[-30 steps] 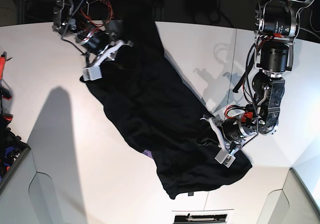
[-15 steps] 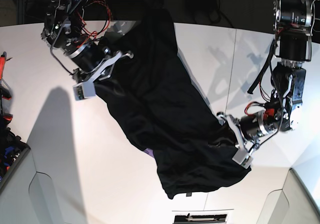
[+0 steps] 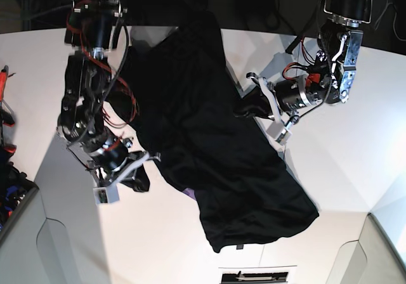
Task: Layout the t-shirt on the table in an organized manner, then fold the t-shirt properly
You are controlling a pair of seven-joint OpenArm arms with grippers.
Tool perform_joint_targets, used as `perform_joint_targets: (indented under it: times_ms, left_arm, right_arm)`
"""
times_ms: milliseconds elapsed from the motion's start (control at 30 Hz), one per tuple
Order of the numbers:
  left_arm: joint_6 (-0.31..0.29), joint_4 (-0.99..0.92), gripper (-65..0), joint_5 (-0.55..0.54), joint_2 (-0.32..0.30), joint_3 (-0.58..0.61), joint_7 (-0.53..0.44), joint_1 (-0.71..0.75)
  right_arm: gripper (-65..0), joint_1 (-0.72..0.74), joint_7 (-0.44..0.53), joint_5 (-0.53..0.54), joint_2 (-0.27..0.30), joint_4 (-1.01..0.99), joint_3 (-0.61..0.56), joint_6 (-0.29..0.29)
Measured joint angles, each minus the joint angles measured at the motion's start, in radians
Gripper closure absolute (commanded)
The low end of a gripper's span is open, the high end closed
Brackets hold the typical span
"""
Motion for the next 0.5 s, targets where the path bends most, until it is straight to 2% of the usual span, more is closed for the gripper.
perform_joint_targets:
  times_ms: [100, 200, 367, 500]
  left_arm:
    - [0.001, 0.002, -1.3, -0.065, 0.000, -0.003, 0.014, 0.040]
    - [0.001, 0.000, -1.3, -0.073, 0.001, -0.002, 0.042, 0.093]
    - [0.001, 0.000, -1.3, -0.076, 0.000, -0.002, 0.036, 0.097]
    - [0.000, 0.001, -1.3, -0.049, -0.002, -0.002, 0.032, 0.097]
  right_arm:
    - [0.0, 0.081, 0.008, -0.003, 0.001, -0.185, -0.006, -0.006]
    - [0.0, 0.106, 0.027, -0.013, 0.003, -0.310, -0.038, 0.018]
    - [0.0, 0.100, 0.063, -0.027, 0.005, -0.346, -0.090, 0.023]
    - [0.0, 0.086, 0.074, -0.027, 0.037, -0.346, -0.116, 0.024]
